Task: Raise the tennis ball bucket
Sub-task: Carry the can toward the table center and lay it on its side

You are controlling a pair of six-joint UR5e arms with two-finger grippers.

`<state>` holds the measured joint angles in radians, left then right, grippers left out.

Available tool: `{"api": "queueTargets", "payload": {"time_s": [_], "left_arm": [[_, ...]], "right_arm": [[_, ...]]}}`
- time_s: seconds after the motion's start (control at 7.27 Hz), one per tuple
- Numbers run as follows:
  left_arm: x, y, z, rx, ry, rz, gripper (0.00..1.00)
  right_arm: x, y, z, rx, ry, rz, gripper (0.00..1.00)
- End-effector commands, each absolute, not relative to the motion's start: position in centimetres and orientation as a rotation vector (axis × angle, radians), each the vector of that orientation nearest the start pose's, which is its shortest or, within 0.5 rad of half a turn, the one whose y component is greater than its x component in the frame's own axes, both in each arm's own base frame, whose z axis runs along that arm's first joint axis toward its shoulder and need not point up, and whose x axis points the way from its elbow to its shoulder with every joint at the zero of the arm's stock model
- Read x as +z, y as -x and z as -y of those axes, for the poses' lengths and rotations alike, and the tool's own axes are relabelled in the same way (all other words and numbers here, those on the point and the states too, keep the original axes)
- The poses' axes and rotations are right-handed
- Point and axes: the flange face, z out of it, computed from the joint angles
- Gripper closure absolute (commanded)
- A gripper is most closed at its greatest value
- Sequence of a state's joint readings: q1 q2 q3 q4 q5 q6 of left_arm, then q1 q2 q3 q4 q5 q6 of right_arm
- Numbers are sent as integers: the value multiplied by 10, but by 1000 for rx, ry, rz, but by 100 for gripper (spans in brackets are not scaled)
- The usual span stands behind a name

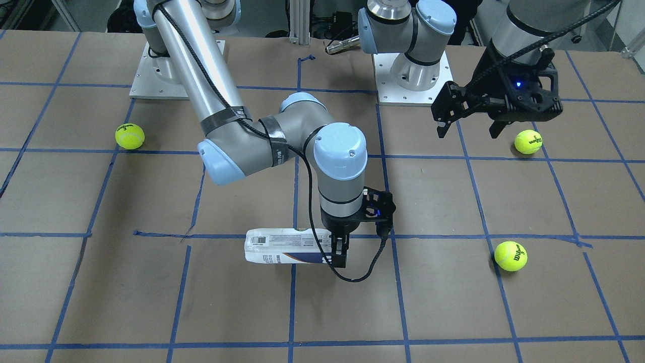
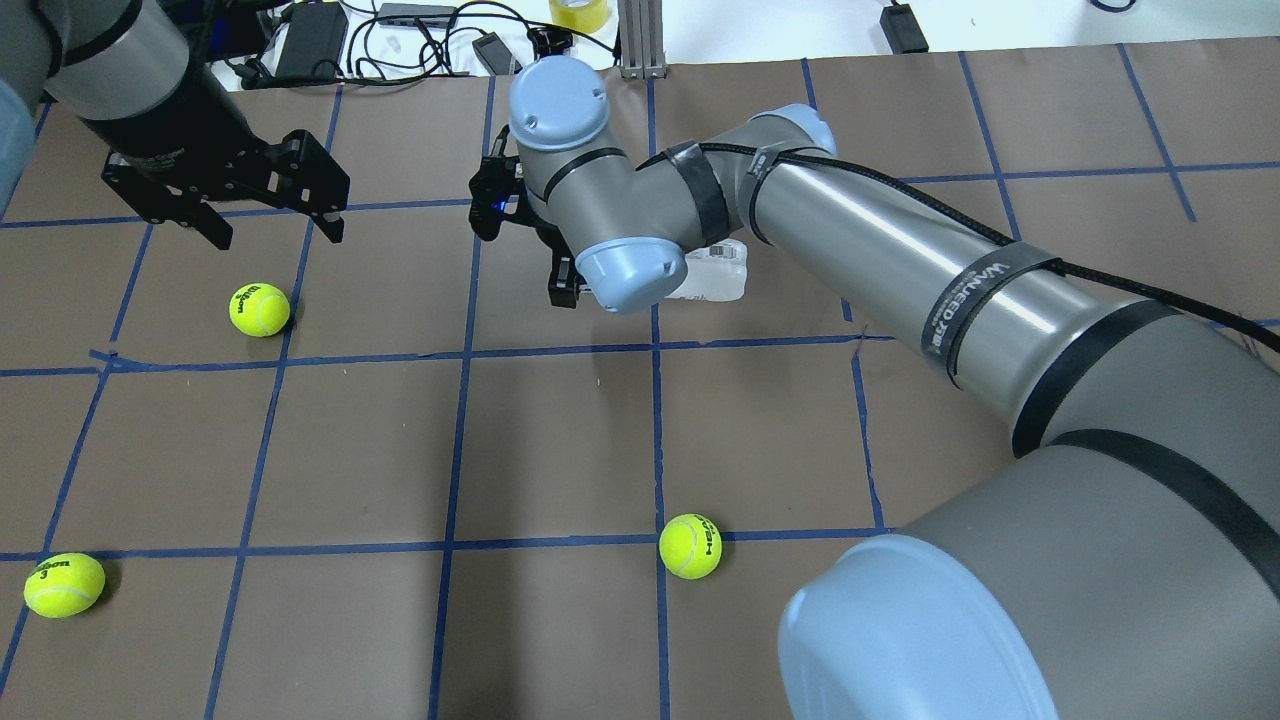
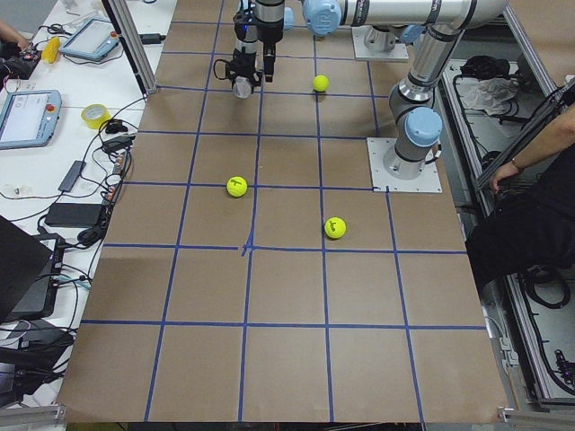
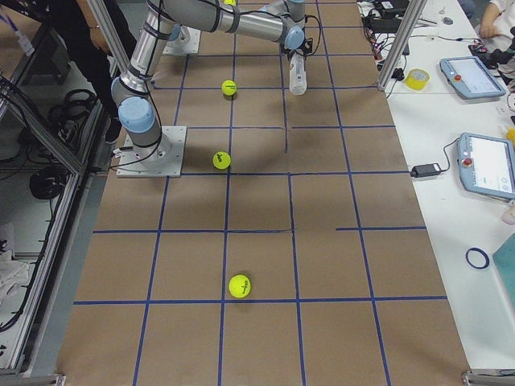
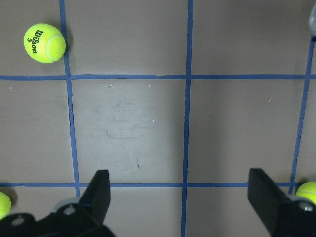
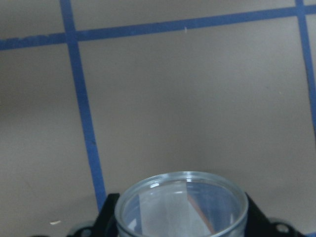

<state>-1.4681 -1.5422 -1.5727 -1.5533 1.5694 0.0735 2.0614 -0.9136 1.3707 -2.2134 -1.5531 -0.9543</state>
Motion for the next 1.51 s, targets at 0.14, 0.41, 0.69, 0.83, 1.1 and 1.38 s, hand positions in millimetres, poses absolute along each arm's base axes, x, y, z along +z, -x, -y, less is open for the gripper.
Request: {"api": "queueTargets", "payload": {"time_s": [0.14, 0.41, 0.69, 0.83, 1.1, 1.38], "left_arm": [[515, 64, 497, -107, 101, -3131, 0], [514, 64, 497, -106, 103, -3137, 0], [513, 65, 497, -104, 103, -3137, 0], [513, 65, 497, -104, 103, -3137, 0], [511, 65, 497, -97, 101, -3136, 0], [512, 65, 497, -91, 101, -3132, 0]], "right_arm": [[236, -484, 559, -270, 2118, -2322, 59], [233, -491, 553, -266, 2137, -2287, 40], [211, -492, 554, -331, 2150, -2282, 0], [230, -490, 558, -414, 2156, -2301, 0], [285, -447, 576, -392, 2073, -2367, 0], [346, -352, 606, -387, 1877, -2489, 0]]}}
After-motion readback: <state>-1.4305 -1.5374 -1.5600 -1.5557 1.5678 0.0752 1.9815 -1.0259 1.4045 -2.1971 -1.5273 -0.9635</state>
